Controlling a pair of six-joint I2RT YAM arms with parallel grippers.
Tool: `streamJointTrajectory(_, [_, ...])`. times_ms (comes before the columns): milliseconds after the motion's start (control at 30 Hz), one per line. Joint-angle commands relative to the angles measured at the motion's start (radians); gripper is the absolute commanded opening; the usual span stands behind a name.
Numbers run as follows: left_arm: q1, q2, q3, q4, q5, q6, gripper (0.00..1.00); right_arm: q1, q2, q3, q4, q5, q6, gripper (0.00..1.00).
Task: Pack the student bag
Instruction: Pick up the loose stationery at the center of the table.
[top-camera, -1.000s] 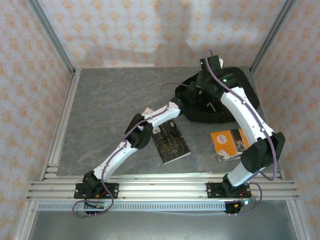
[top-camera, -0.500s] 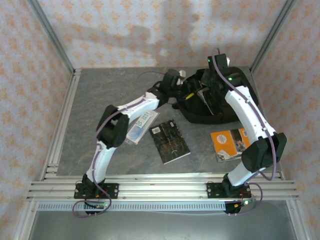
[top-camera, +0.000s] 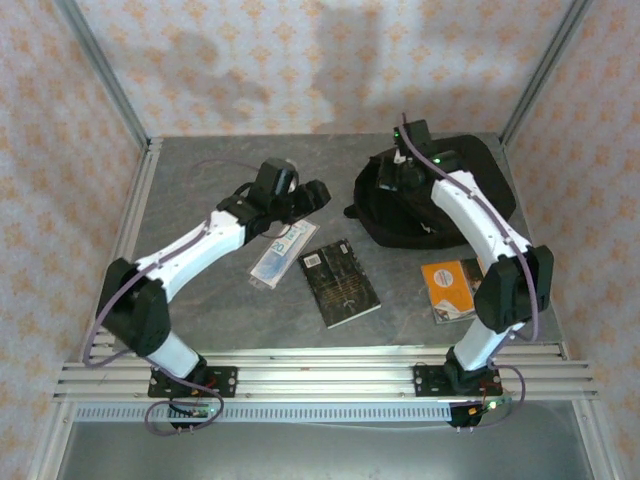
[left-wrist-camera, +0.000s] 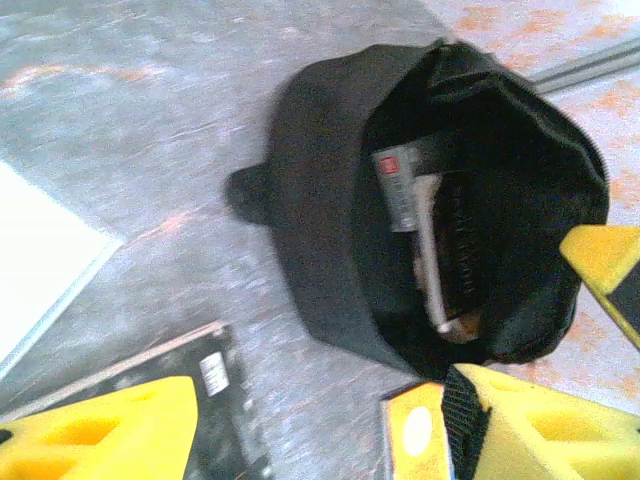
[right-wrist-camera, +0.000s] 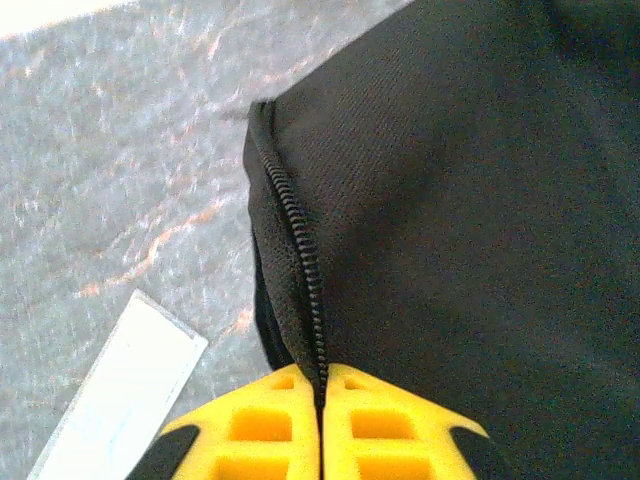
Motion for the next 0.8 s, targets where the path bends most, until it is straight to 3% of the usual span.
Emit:
streamJointTrajectory(0, [-0.001, -0.079, -0.087, -0.071, -0.085, -0.008, 0.67, 0.037, 0.018, 0.028, -0.050, 0.016, -0.044, 0.28])
streamJointTrajectory(100, [-0.001, -0.149, -0.095, -0.167, -0.121, 0.078, 0.68, 0.063, -0.038, -0.017, -0.048, 0.096, -0.044, 0.41])
streamJointTrajectory(300, [0.005, -0.235, -0.141, -0.270, -0.198, 0.133, 0.69, 0.148, -0.151, -0.168, -0.014, 0.270, 0.010, 0.47])
streamJointTrajectory(433, [0.040, -0.327, -0.269, -0.232, -0.296, 0.045, 0.70, 0.228, -0.140, -0.231, 0.040, 0.212, 0.053, 0.47])
streamJointTrajectory(600, [0.104, -0.404, -0.453, -0.051, -0.278, -0.040, 0.68, 0.302, -0.018, -0.200, 0.104, 0.080, 0.082, 0.48])
streamJointTrajectory(767, [0.151, -0.360, -0.570, 0.081, -0.220, -0.054, 0.59, 0.322, 0.181, -0.054, 0.089, 0.005, 0.067, 0.48])
